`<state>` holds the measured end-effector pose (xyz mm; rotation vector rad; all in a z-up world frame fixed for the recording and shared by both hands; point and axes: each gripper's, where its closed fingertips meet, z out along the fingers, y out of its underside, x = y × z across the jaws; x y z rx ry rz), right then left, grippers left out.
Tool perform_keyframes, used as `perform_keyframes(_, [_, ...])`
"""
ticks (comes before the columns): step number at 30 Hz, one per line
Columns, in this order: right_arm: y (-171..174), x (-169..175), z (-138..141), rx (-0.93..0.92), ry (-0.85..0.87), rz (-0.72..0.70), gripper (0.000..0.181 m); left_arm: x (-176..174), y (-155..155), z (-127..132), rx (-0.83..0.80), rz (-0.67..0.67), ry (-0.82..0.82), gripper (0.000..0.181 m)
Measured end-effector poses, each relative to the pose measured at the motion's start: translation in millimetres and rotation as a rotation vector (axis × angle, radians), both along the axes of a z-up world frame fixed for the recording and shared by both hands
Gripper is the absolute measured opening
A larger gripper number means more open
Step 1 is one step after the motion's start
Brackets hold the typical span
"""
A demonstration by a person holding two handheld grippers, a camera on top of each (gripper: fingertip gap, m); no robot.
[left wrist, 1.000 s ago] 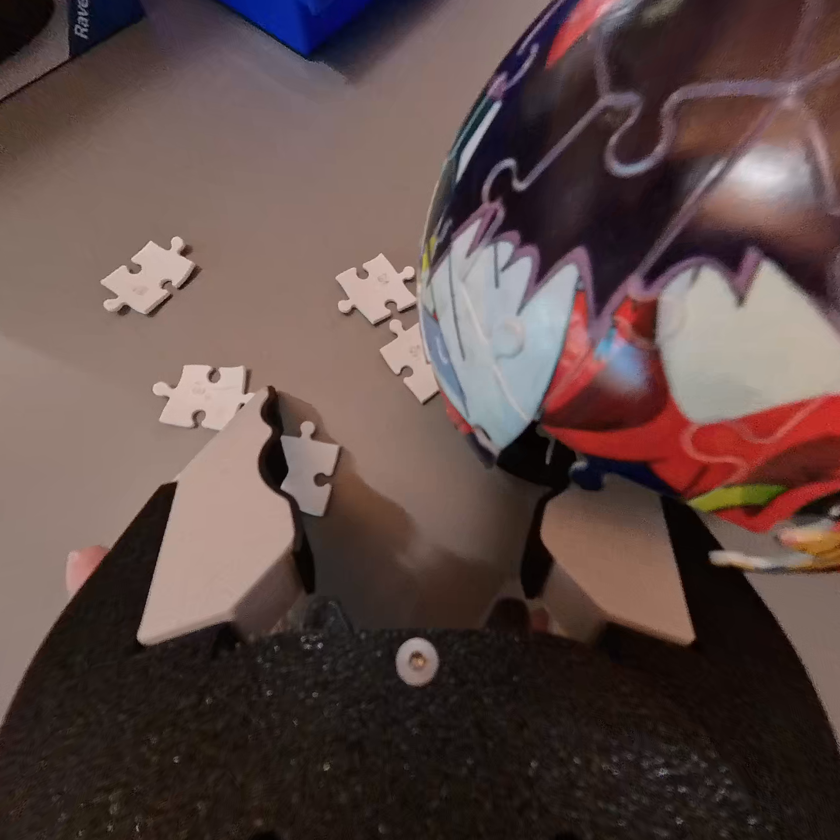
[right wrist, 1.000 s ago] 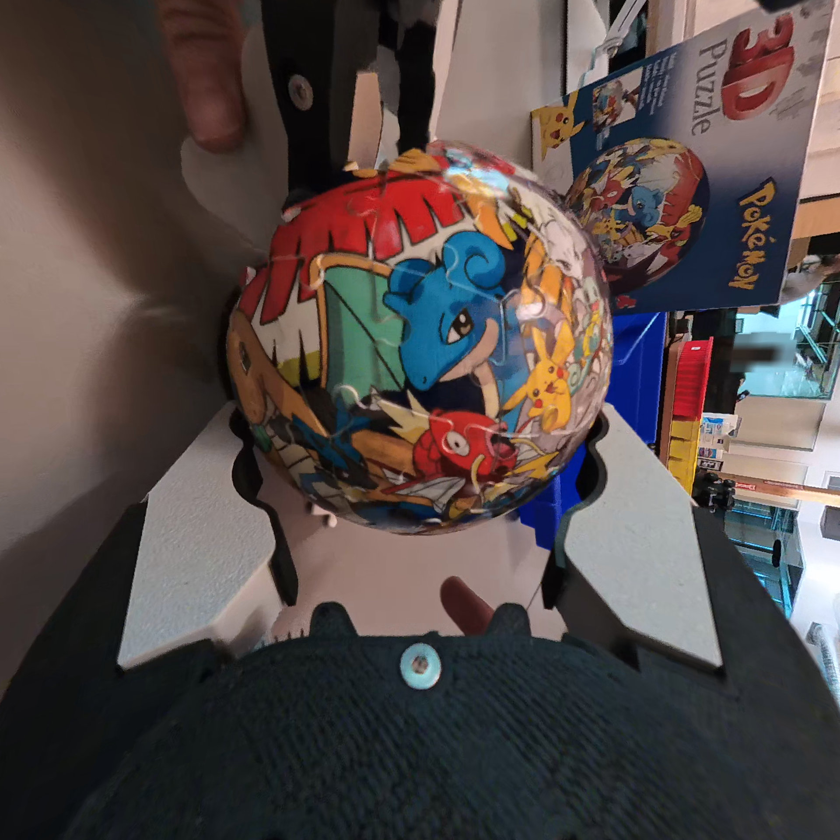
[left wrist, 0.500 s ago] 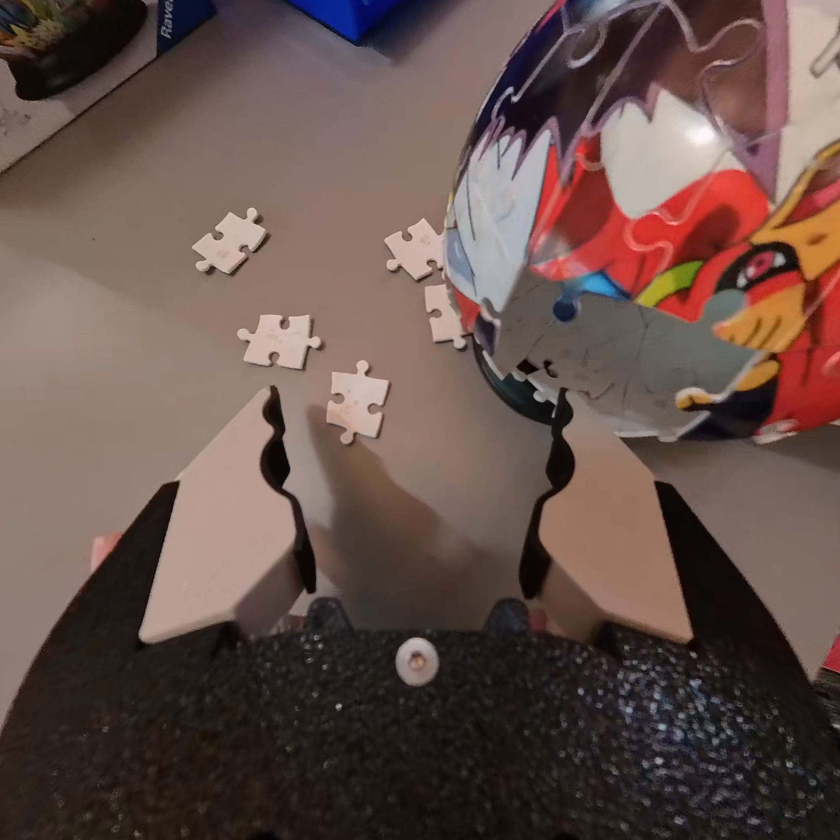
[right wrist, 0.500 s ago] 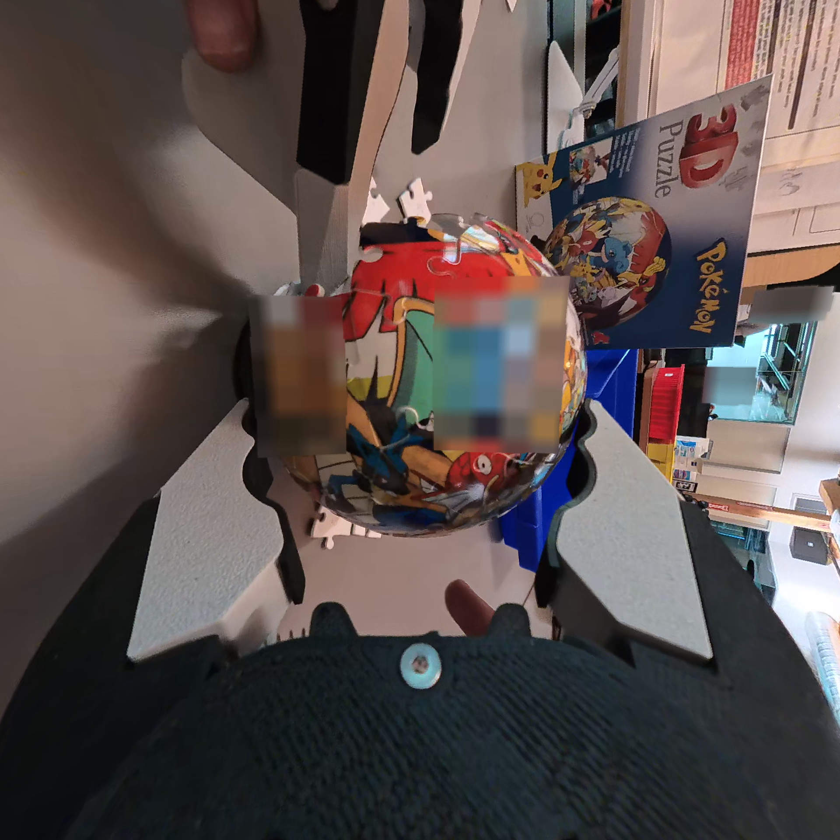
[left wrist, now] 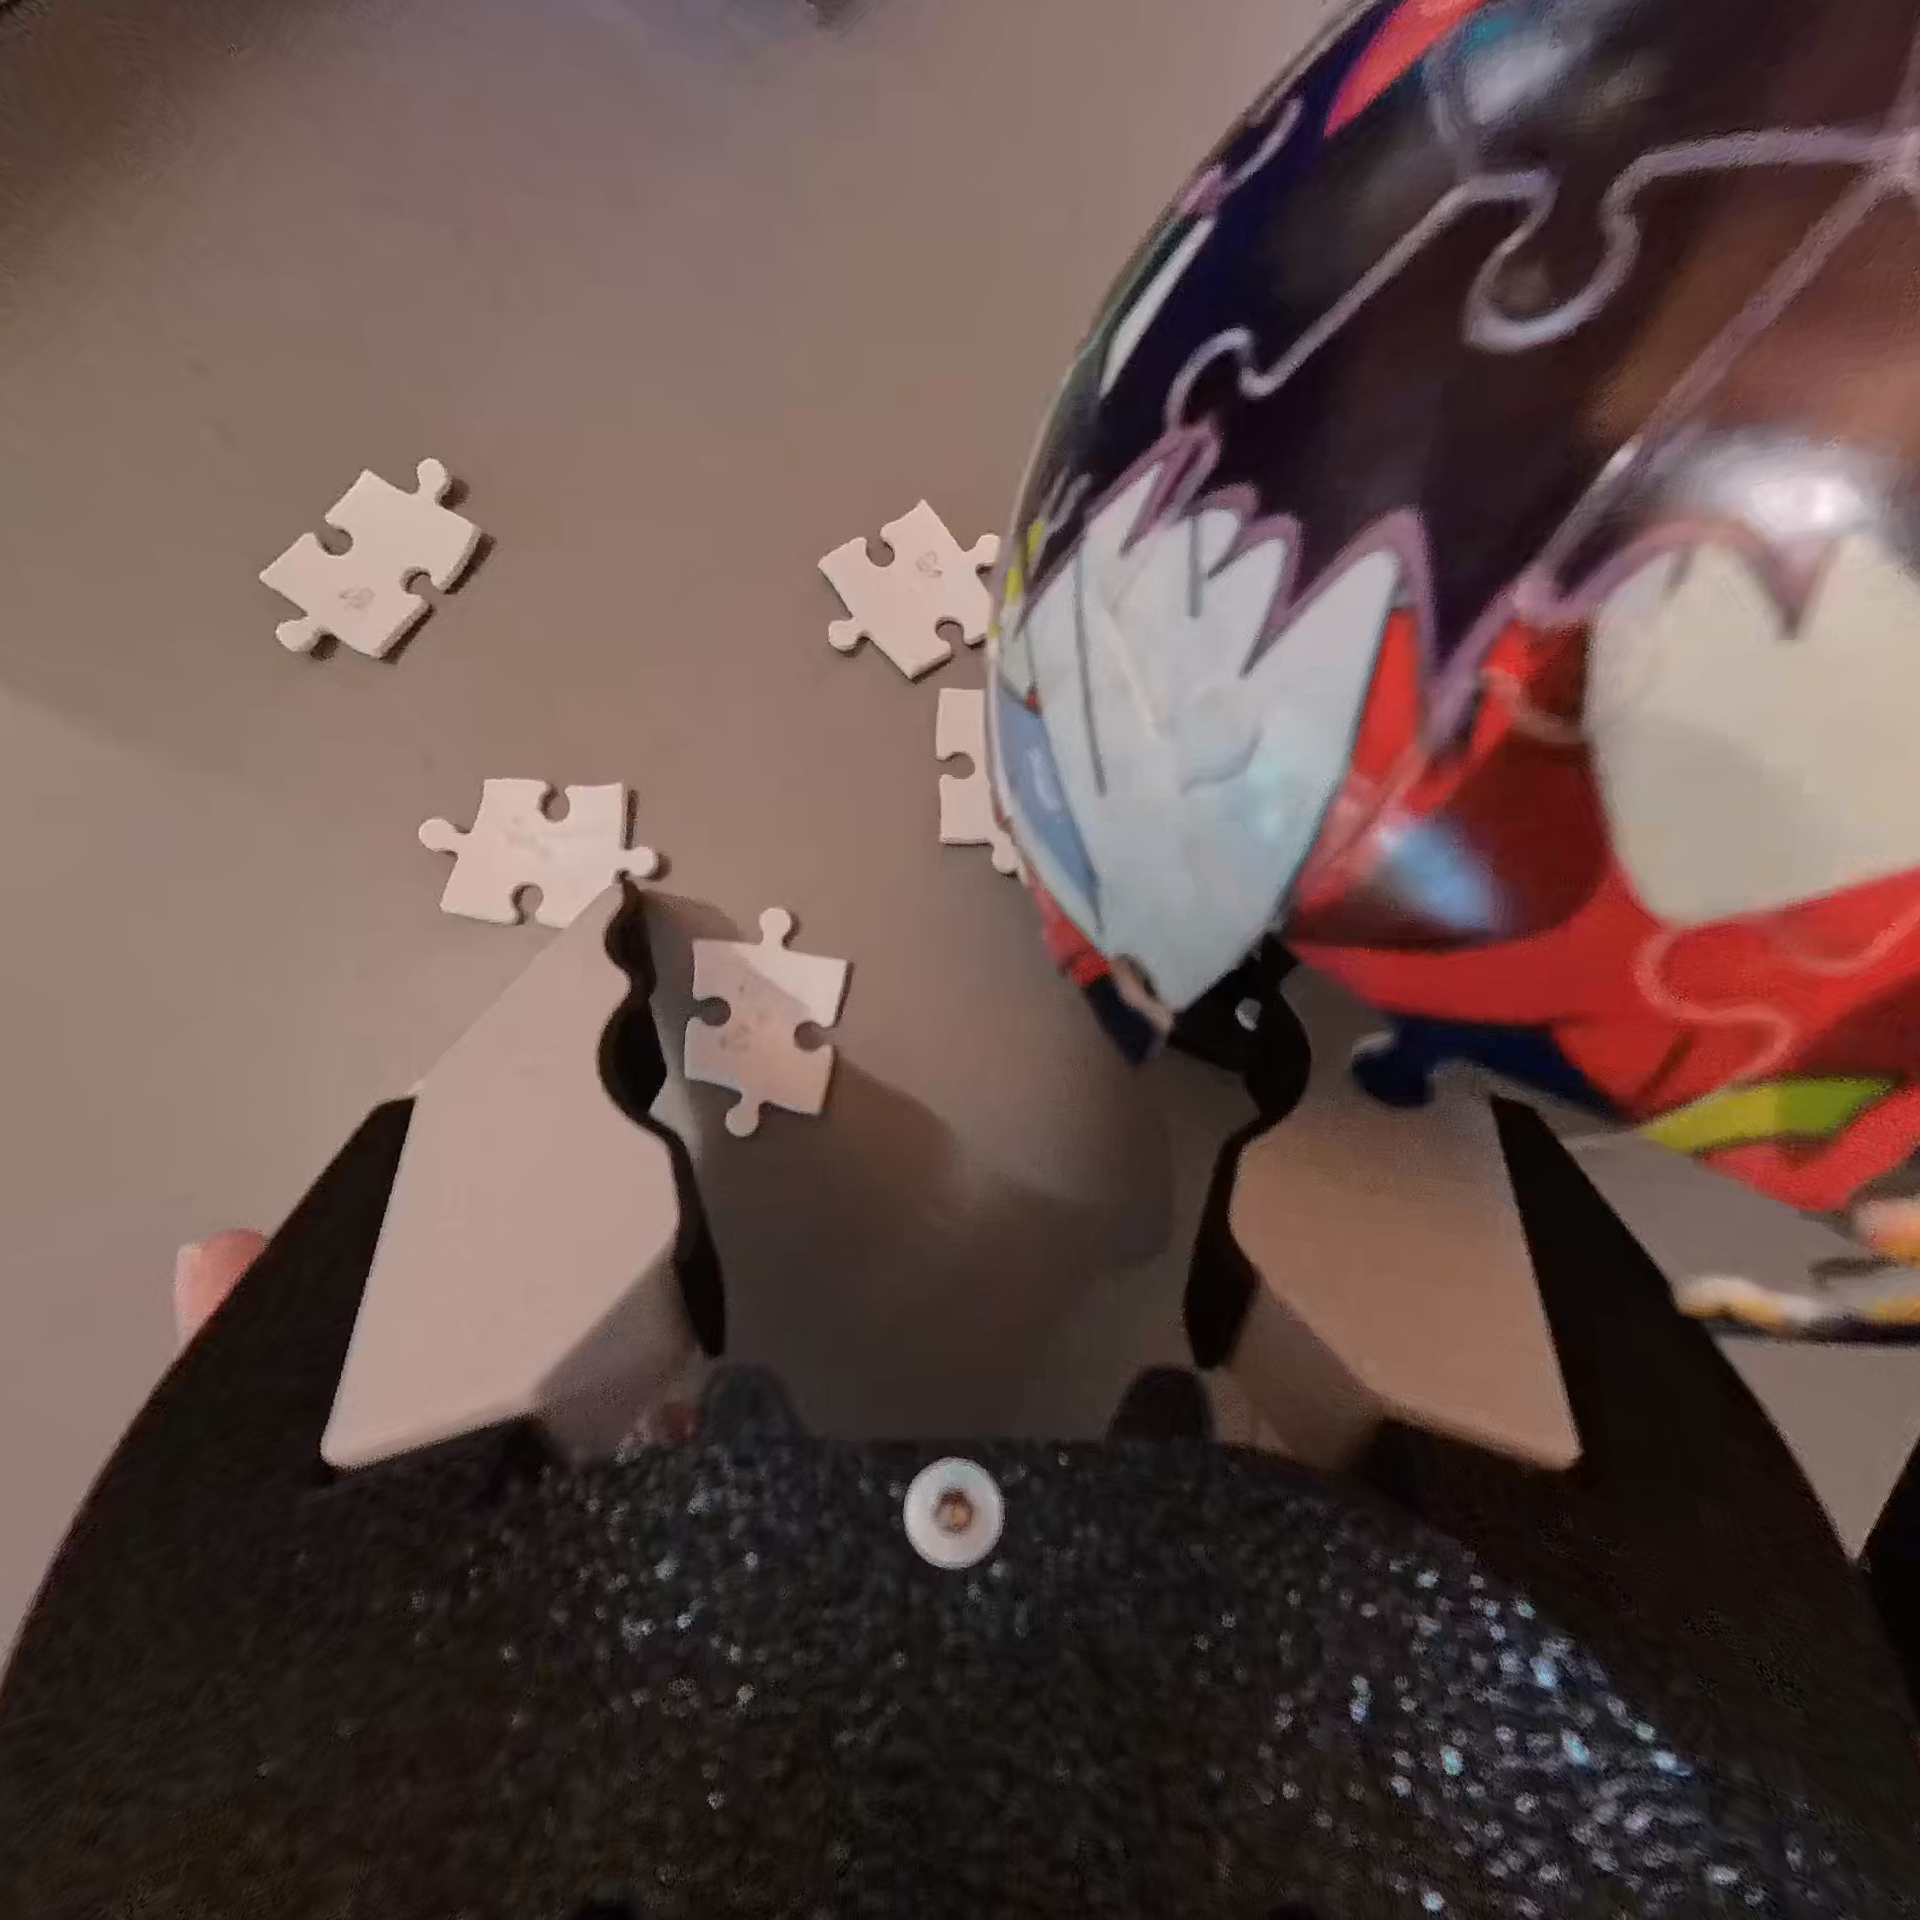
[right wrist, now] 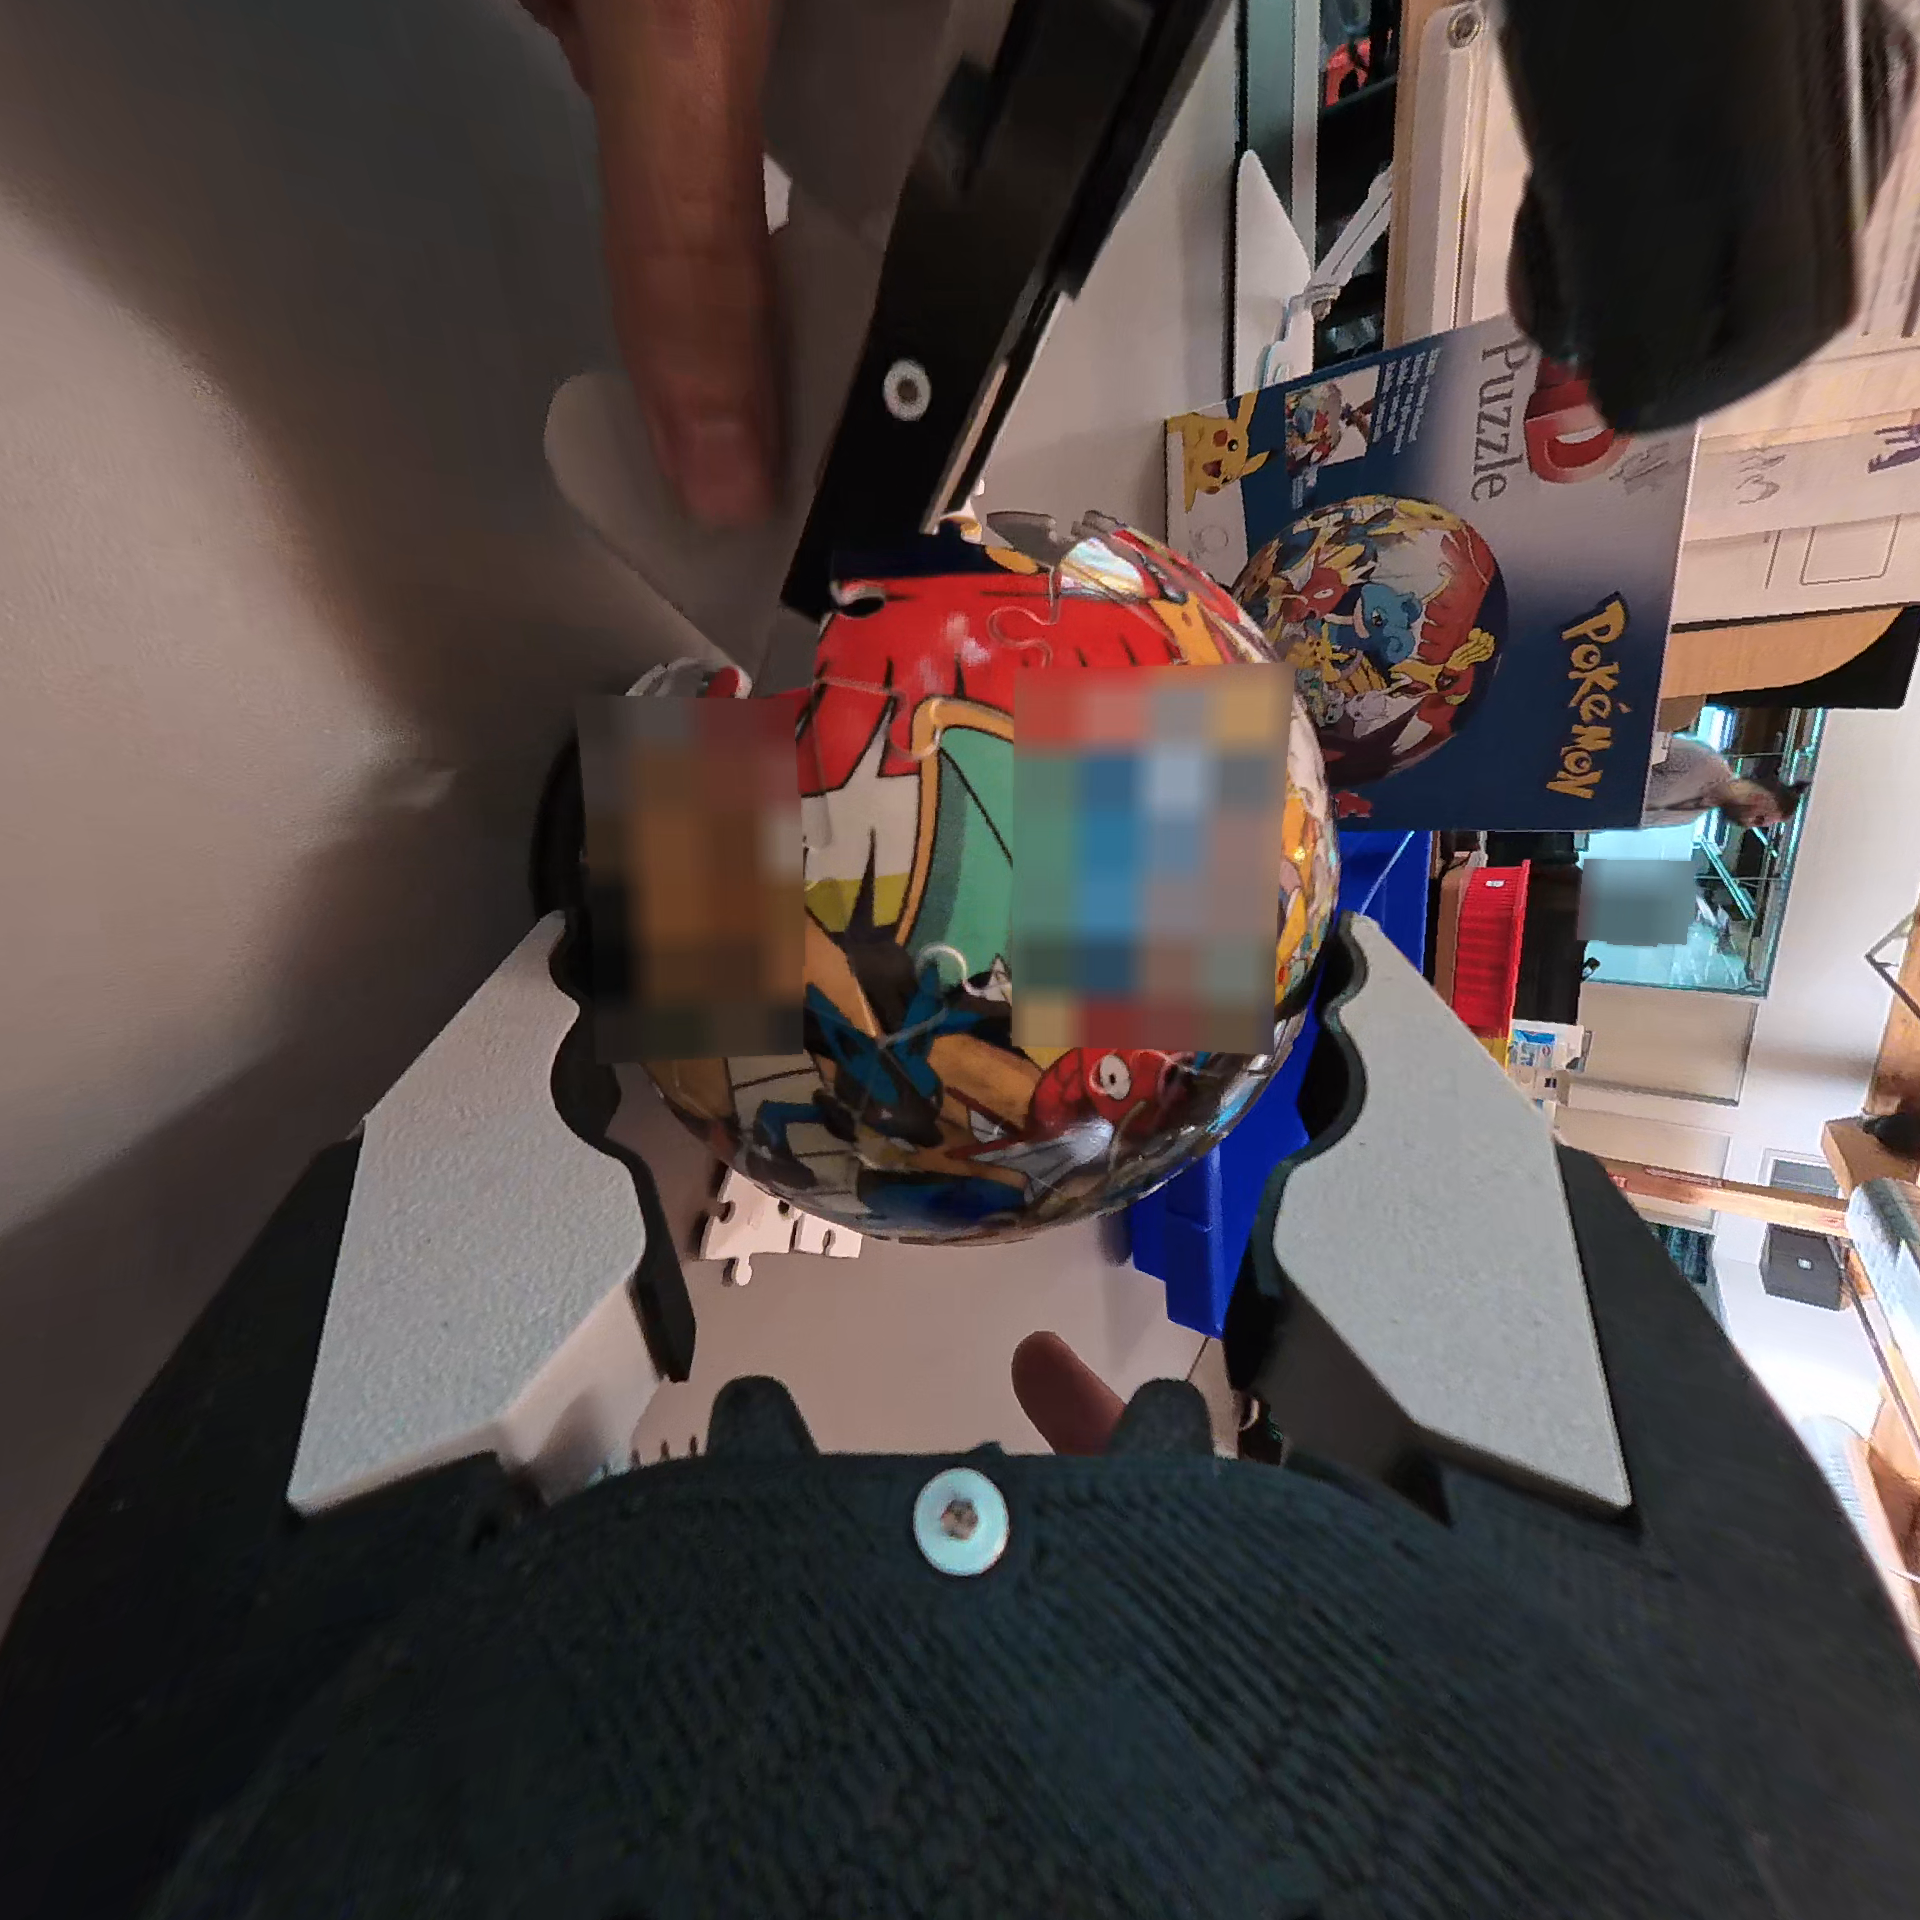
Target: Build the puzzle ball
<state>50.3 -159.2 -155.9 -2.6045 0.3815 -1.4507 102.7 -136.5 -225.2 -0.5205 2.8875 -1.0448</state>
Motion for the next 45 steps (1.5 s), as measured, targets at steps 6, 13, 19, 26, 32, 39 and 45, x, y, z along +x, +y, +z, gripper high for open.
perform_keyframes(6, [1.8,1.3,-0.4,-0.034,-0.002,-0.005,0.134,5.9,12.0,8.5,0.074,0.009,-0.113,0.115])
perform_keyframes(13, [6.2,2.6,-0.9,-0.076,0.000,-0.003,0.134,9.9,32.6,16.5,0.098,0.054,-0.140,0.112])
perform_keyframes(19, [6.6,2.5,-0.7,-0.077,0.002,-0.007,0.134,-7.1,39.2,21.5,-0.050,0.066,0.085,0.076])
perform_keyframes(26, [6.8,2.8,-0.7,-0.073,0.000,-0.006,0.134,-21.5,30.6,23.2,-0.171,0.100,0.326,0.079])
perform_keyframes(32, [7.0,3.4,-0.8,-0.064,-0.004,-0.005,0.135,-16.9,16.5,19.3,-0.193,0.138,0.293,0.078])
perform_keyframes(39, [7.8,3.5,-0.7,-0.030,-0.006,0.001,0.134,-3.5,17.5,21.1,-0.182,0.081,-0.041,0.109])
perform_keyframes(45, [10.1,2.8,-0.2,-0.019,-0.009,0.010,0.134,-2.5,4.8,3.7,-0.119,-0.008,-0.105,0.113])
